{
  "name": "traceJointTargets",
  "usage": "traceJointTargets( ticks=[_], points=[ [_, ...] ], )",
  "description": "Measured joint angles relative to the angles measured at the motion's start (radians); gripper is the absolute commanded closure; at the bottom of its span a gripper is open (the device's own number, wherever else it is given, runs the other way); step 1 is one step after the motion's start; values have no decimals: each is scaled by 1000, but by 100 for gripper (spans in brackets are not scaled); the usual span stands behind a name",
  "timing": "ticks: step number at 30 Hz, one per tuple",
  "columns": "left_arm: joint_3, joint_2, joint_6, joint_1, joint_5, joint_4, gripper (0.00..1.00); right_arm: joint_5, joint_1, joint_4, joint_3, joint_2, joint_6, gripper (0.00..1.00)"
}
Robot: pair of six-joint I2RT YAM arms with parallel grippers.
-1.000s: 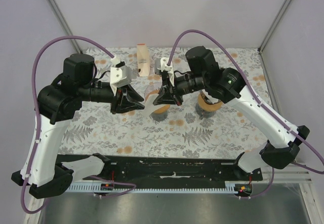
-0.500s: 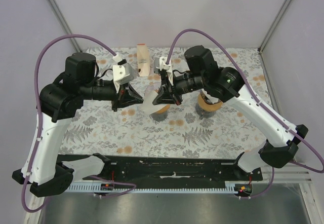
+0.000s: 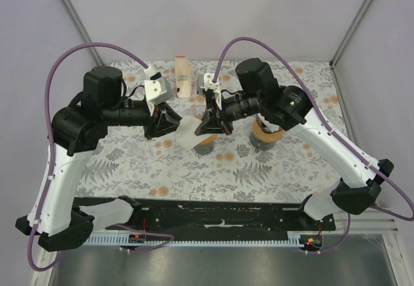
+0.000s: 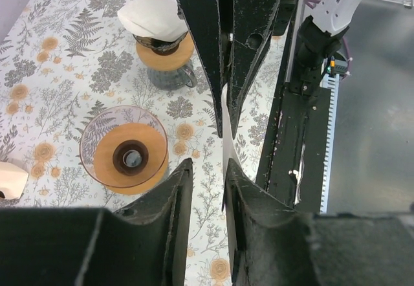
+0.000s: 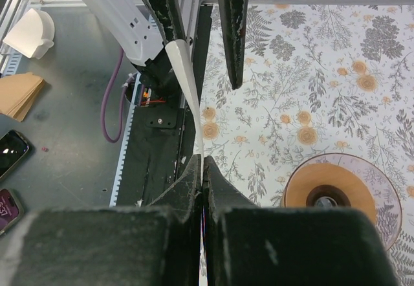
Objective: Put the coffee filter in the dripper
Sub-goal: Place the coffee filter in the coffee dripper.
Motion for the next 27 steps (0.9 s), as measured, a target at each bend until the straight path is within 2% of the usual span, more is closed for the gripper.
traceJointTargets(
  ticks=[4,5,8,10,11,14,16,17,21,24,27],
  points=[
    [-12,-6,-1,0,21,4,68,-14,0,0,0,0,-8,100],
    [-21,-9,-1,0,33,5,72,-18,0,0,0,0,-11,100],
    [-46,-15,-6,0,58,4,96,-27,-1,-3,1,0,-20,100],
    [-57,-15,-19,0,66,7,98,-32,-4,-14,16,8,-24,100],
    [-62,-15,-26,0,67,11,98,-32,-5,-15,23,13,-26,91],
    [-87,-19,-81,0,62,48,98,-11,-12,-22,53,33,-28,44],
    [-113,-26,-140,0,37,90,98,54,-19,-15,61,39,-11,23],
    [-130,-30,-175,-1,12,114,98,102,-23,-7,61,40,5,19],
    [-157,-27,-339,3,-191,182,98,376,-39,56,56,36,70,19],
    [-156,-12,-458,10,-416,216,98,563,-37,155,-6,-2,140,20],
    [-156,5,-552,13,-559,225,98,668,10,259,-79,-46,189,20]
  ],
)
